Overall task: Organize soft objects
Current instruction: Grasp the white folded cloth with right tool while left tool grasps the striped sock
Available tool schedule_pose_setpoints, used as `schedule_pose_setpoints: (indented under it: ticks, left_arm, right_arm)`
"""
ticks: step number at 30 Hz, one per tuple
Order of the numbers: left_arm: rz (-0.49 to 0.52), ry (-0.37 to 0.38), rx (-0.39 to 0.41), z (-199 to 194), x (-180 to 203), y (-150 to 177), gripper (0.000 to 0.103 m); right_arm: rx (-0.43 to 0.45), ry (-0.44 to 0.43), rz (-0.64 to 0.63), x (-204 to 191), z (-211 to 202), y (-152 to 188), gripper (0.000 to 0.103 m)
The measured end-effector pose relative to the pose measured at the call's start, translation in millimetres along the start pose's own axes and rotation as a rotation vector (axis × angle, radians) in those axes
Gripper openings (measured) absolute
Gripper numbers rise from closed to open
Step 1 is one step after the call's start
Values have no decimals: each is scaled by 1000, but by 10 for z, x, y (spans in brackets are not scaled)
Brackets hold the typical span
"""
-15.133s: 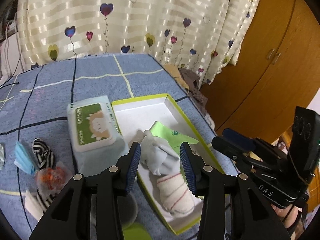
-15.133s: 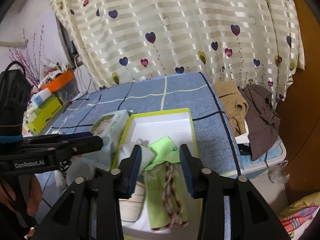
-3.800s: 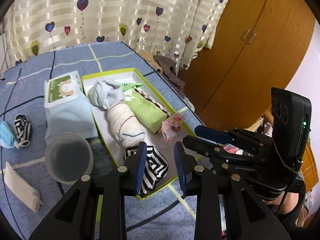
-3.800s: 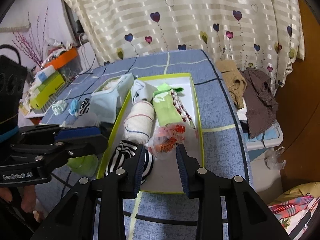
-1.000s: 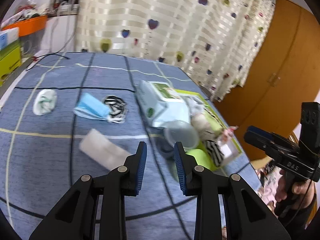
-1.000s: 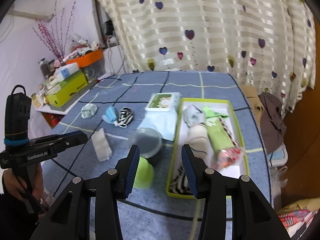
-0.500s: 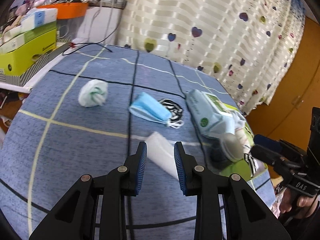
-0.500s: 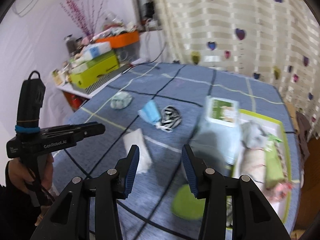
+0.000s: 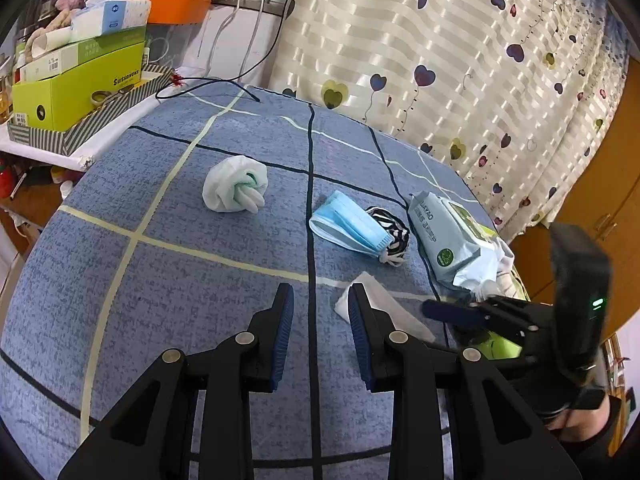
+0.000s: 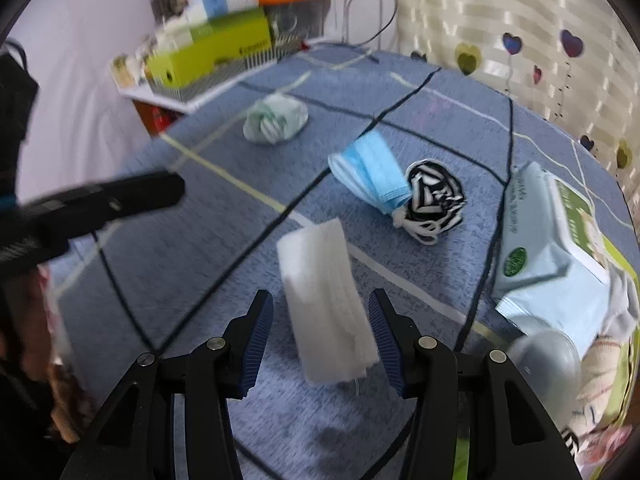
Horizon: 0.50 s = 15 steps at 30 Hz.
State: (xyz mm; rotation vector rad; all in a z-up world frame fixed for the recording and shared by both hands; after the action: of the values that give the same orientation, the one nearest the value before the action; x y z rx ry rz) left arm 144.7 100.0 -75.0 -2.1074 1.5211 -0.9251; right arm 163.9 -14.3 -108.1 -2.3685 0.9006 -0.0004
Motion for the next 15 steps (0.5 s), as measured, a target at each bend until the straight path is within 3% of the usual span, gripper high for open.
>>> schedule_pose_setpoints:
  ticks: [7, 8, 9, 11, 15]
  left_arm:
    - [-12, 9, -15, 73, -47, -5, 30]
    - [-13, 12, -16, 81, -43, -4, 29]
    - [-12, 15, -18, 87, -39, -5, 30]
    - [-11, 19, -18, 92, -21, -9, 29]
    - [0, 27, -14, 96, 49, -44, 29]
  right_arm:
    - [-66, 65, -36, 76, 245, 32, 49]
    - [-66, 71, -37, 85, 253, 37, 46]
    - [-64, 76, -40, 89, 259, 32, 34]
    - [-40, 68, -35, 86, 220, 6, 26]
    - [29, 61, -14, 114, 18, -72, 23]
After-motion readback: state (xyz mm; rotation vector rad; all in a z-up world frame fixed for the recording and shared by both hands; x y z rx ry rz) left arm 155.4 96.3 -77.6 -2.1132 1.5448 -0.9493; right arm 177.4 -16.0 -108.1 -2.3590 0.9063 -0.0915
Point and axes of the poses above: each gripper's, at about its wrist camera, not at the fingertips, and z roughly the way its jaws point, x to its right, y to its underside, the point moved 10 cm from there along z, roughly the way its jaws point, and after that the axes turned 8 degrees about -y, right-handed, at the moved point
